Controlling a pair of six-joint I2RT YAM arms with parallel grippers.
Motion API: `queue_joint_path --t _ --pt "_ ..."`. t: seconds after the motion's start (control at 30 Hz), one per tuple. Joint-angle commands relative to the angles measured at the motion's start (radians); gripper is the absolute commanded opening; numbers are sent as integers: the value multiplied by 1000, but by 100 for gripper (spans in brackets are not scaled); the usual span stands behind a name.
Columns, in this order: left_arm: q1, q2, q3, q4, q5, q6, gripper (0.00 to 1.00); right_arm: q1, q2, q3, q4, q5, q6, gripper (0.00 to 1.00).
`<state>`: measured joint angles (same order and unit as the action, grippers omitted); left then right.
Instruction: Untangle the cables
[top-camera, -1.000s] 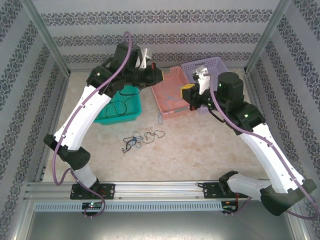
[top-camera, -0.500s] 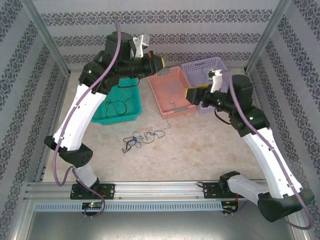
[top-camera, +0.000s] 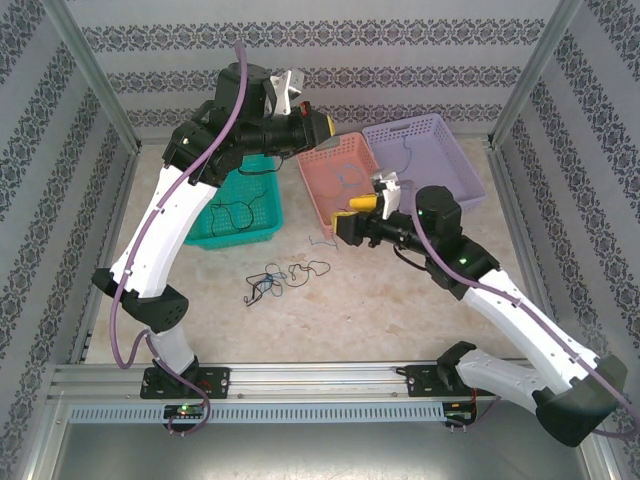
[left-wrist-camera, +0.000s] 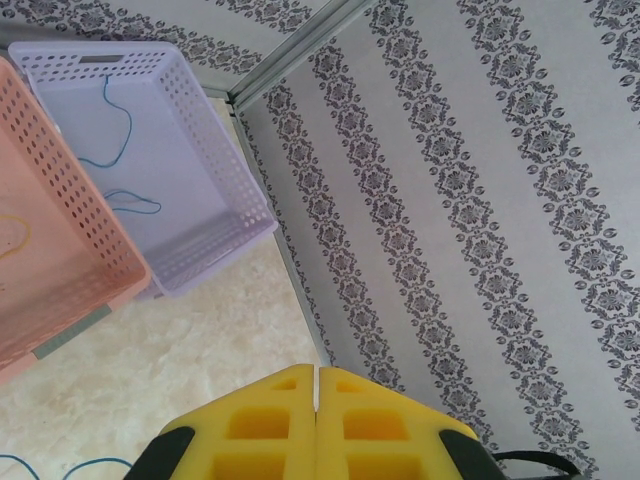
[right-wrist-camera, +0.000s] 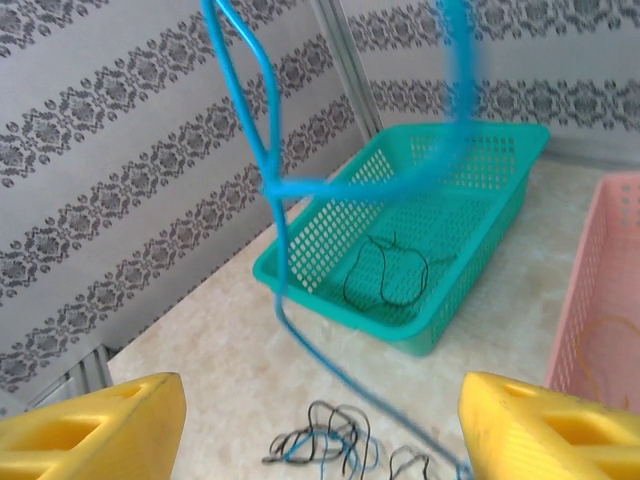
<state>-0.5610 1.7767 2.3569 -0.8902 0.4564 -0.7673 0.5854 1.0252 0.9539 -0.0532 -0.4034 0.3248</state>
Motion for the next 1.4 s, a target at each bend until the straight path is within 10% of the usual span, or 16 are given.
queue_joint_path --t 0.0,0.17,0.3,0.73,1.37 --pt "7 3 15 20 16 -9 0 42 49 23 163 94 -34 72" --pt "8 3 13 19 7 -3 0 44 114 59 187 144 -24 55" --pt "17 0 20 -11 -65 40 0 31 108 76 122 114 -11 0" --pt "213 126 127 214 -121 57 0 28 -2 1 -155 -29 -44 0" --pt "242 195 129 517 -1 165 0 -92 36 96 -283 -260 57 0"
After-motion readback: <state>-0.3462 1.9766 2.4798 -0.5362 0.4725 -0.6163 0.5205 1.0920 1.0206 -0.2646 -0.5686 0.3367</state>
